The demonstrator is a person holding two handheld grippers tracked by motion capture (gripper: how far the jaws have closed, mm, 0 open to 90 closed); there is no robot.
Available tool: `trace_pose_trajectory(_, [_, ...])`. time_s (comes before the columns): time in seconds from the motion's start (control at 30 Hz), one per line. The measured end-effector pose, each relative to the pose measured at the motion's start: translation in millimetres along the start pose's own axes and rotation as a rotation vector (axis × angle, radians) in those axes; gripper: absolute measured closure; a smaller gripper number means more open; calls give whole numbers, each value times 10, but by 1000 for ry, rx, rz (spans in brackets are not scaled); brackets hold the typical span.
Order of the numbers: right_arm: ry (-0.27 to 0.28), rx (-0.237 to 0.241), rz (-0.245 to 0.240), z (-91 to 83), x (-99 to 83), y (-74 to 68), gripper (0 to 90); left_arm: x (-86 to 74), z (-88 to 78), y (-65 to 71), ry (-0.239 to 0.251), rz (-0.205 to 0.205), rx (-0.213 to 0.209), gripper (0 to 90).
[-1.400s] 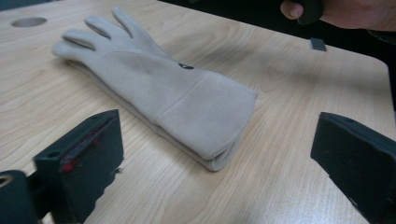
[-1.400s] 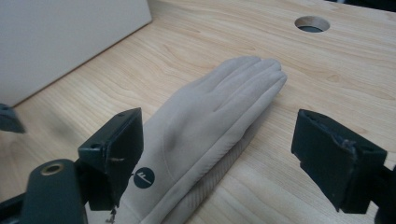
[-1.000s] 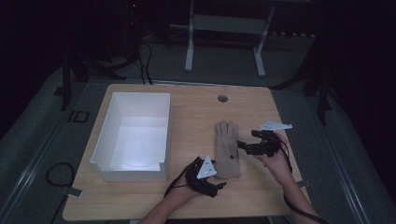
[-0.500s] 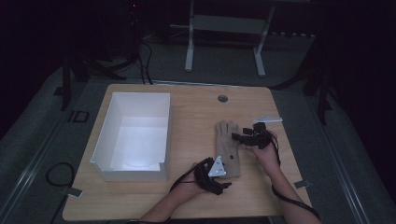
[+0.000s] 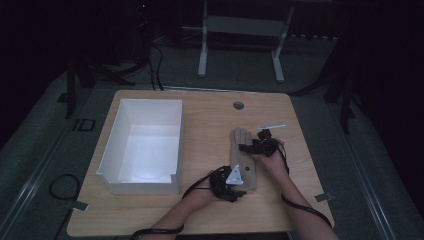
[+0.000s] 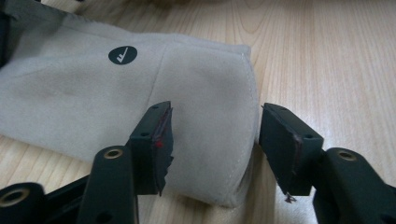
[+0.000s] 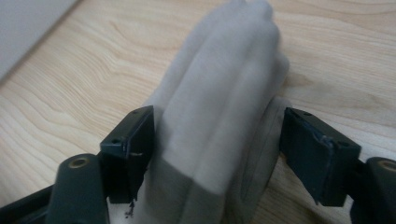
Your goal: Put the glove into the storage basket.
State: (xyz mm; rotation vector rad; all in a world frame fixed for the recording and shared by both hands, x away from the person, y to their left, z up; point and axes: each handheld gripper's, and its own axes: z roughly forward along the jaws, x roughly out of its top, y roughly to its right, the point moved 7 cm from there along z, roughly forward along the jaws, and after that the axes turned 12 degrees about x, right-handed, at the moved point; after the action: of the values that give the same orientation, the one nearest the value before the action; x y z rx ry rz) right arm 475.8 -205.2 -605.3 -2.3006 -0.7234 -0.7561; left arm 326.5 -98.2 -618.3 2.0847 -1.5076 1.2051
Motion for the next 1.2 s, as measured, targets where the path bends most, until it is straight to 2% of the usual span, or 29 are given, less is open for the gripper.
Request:
trace_pose_trajectory(0.03, [0, 0, 0, 0, 0, 0, 283, -8, 1, -4, -1, 10, 1, 453])
trace_pose_trajectory(0.07, [-9, 9, -14, 25, -6, -8, 339, -13, 5, -11, 0, 20, 13, 485])
trace_pose_trajectory(0.1, [-9, 9, -14, 25, -6, -8, 339, -13, 5, -11, 0, 20, 13, 486])
trace_pose_trajectory(0.13, [-17, 35, -25, 40, -5, -34, 464, -12, 8, -14, 1, 21, 14, 488])
trace_pose_trajectory(0.17, [-17, 35, -25, 40, -5, -34, 464, -12, 8, -14, 1, 21, 14, 508])
trace_pose_trajectory(0.2, [-27, 51, -29, 56, -7, -59, 542, -11, 14, -29, 1, 12, 23, 540])
trace_pose_trajectory(0.23, [-27, 51, -29, 56, -7, -59, 542, -11, 14, -29, 1, 12, 23, 559])
trace_pose_trajectory(0.27, [-24, 67, -14, 66, -3, -71, 578, -9, 19, -58, -2, 9, 43, 612])
trace_pose_trajectory(0.3, [-24, 67, -14, 66, -3, -71, 578, -9, 19, -58, -2, 9, 43, 665])
trace_pose_trajectory(0.33, [-22, 72, -12, 69, 2, -83, 603, -3, 23, -95, -5, -19, 42, 711])
trace_pose_trajectory(0.4, [-21, 65, -21, 68, 8, -94, 614, -3, 22, -121, -10, -27, 43, 789])
trace_pose_trajectory(0.57, [-7, 75, -7, 48, 30, -111, 638, 30, 8, -149, -36, -66, 24, 819])
trace_pose_trajectory(0.6, [9, 101, 13, 23, 49, -122, 644, 60, -18, -157, -26, -99, 7, 821])
trace_pose_trajectory(0.63, [9, 101, 13, 23, 49, -122, 644, 60, -18, -157, -26, -99, 7, 822])
trace_pose_trajectory(0.67, [28, 134, 34, -3, 72, -144, 647, 97, -59, -163, -16, -126, -18, 824])
trace_pose_trajectory(0.77, [35, 148, 36, -29, 97, -176, 649, 129, -99, -172, -19, -114, -20, 825])
trace_pose_trajectory(0.8, [43, 158, 35, -61, 129, -205, 649, 160, -141, -179, -25, -97, -14, 826])
trace_pose_trajectory(0.93, [62, 174, 42, -127, 197, -251, 649, 209, -211, -203, -36, -91, -5, 825])
trace_pose_trajectory(1.0, [86, 206, 42, -219, 286, -316, 649, 252, -267, -217, -35, -87, 4, 825])
trace_pose_trajectory(1.2, [103, 213, 17, -362, 423, -436, 649, 398, -450, -268, -36, -84, 15, 825])
